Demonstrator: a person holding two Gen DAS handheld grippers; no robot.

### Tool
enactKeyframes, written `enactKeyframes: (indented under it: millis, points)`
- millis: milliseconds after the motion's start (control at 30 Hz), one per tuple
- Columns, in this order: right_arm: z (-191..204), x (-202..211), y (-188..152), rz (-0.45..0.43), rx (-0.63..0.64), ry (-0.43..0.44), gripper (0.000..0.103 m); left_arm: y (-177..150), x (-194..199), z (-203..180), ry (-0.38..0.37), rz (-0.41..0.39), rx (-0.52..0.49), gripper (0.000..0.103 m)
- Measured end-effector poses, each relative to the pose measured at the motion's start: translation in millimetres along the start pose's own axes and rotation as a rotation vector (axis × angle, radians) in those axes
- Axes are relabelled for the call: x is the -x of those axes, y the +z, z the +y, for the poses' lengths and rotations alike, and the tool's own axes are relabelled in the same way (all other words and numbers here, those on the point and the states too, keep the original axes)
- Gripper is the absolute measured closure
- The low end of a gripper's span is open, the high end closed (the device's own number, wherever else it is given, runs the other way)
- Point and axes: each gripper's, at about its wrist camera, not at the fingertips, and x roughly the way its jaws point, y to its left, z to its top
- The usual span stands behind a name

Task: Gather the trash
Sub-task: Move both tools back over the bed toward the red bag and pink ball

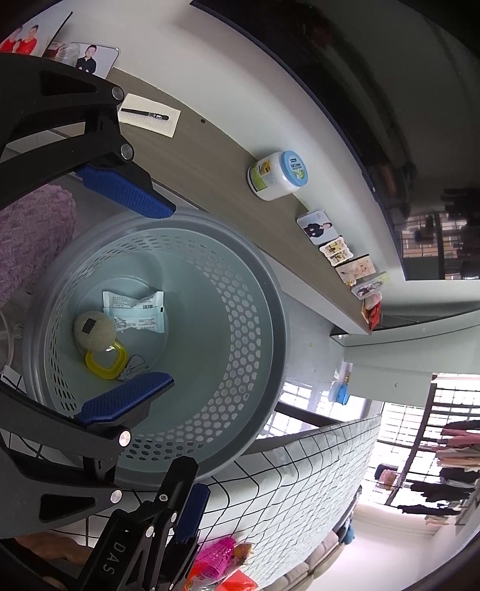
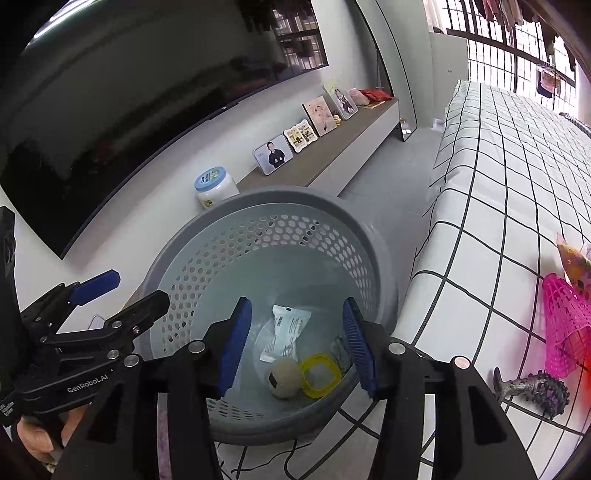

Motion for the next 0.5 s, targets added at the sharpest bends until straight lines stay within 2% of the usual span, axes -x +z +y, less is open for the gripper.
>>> enactKeyframes:
  millis: [233,300,367,500]
  points:
    - [4.4,9.9,-1.2,-0.026,0.014,-0.005,0.052,-1.8,17.8,2.9,0.006,-0.025,0.013,0.016]
    - [7.2,18.9,-0.8,-0.043,0.020,0.008,0.052,-2.2,22.9,3.4,0.007,-0.032,0.017,0.016]
    - [8.5,33.1,-1.8,-0.074,0.023,0.003,0.046,-2.7,29.2,3.0,0.009,-0.041,0.020,0.016]
    - [2.6,59.7,-7.4,-0.114,0.003,-0.010,0.045,-2.9,40.6,-1.1,0.006,-0.062,0.017,0.015]
